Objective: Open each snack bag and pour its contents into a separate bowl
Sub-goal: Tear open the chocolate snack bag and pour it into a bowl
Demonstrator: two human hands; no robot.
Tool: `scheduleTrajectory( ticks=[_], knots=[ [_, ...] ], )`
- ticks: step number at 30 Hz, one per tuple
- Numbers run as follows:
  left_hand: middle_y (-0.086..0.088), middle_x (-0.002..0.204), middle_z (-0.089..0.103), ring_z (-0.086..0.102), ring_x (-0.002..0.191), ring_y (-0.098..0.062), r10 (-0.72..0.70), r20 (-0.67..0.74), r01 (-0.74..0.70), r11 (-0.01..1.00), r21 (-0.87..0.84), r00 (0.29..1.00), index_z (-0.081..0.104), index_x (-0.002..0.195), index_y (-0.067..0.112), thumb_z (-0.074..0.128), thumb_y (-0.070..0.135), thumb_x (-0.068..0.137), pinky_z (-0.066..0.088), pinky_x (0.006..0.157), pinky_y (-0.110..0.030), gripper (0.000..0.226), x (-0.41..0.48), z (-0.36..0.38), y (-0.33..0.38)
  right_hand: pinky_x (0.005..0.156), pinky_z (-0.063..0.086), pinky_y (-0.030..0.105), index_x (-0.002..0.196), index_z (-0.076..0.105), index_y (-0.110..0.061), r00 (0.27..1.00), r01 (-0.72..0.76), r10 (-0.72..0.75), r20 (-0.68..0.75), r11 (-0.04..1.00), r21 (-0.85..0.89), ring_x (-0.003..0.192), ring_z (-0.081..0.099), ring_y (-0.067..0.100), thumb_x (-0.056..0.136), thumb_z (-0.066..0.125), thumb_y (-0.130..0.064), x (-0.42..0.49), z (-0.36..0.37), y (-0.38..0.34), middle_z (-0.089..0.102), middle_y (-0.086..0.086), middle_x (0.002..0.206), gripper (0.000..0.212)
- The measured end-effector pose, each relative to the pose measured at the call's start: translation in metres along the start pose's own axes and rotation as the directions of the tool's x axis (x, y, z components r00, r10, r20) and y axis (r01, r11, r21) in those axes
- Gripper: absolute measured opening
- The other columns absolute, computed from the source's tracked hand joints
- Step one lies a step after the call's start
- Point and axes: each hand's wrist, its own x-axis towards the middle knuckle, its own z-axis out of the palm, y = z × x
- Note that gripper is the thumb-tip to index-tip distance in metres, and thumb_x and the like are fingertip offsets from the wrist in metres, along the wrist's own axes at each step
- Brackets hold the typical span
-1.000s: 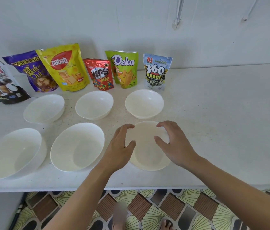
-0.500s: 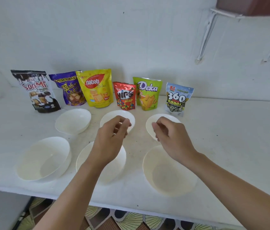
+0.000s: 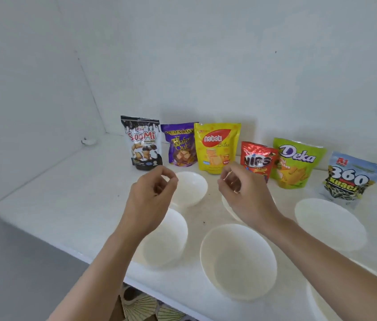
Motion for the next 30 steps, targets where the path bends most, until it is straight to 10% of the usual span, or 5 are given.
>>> scheduleTrajectory(
  ticks=[7,20,30],
  knots=[
    [0.007,0.047,0.034,0.029,0.047,-0.011,-0.051,-0.115,0.058,0.997,0.052,0.992,0.061,0.089,0.025,0.058,0.02,0.099,0.028,0.047,-0.02,0.012,0.028,-0.06,-0.037,0.055,0.048,0.029,0.087,0.06,-0.022,0.993,0.103,-0.105,0.052,0.993,0.051,0.063,0.057,0.007,0.092,0.066,-0.021,0.053,0.06,-0.028,0.061,-0.01,0.069,0.008],
    [0.008,0.051,0.049,0.039,0.047,-0.009,-0.099,-0.223,0.129,0.984,0.123,0.97,0.064,0.084,0.023,0.06,0.026,0.098,0.034,0.045,-0.015,0.014,0.093,-0.102,-0.073,0.061,0.055,0.043,0.084,0.065,-0.017,0.978,0.17,-0.182,0.097,0.978,0.122,0.066,0.062,0.01,0.092,0.066,-0.019,0.142,0.13,-0.044,0.066,-0.009,0.073,0.008],
    [0.011,0.054,0.055,0.046,0.049,-0.005,-0.07,-0.151,0.093,0.984,0.152,0.986,0.063,0.084,0.028,0.06,0.028,0.097,0.038,0.049,-0.014,0.014,0.174,-0.11,-0.124,0.057,0.052,0.028,0.085,0.065,-0.018,0.988,0.123,-0.125,0.088,0.992,0.028,0.066,0.063,0.006,0.093,0.065,-0.021,0.202,0.185,-0.043,0.068,-0.01,0.073,0.008]
  ],
)
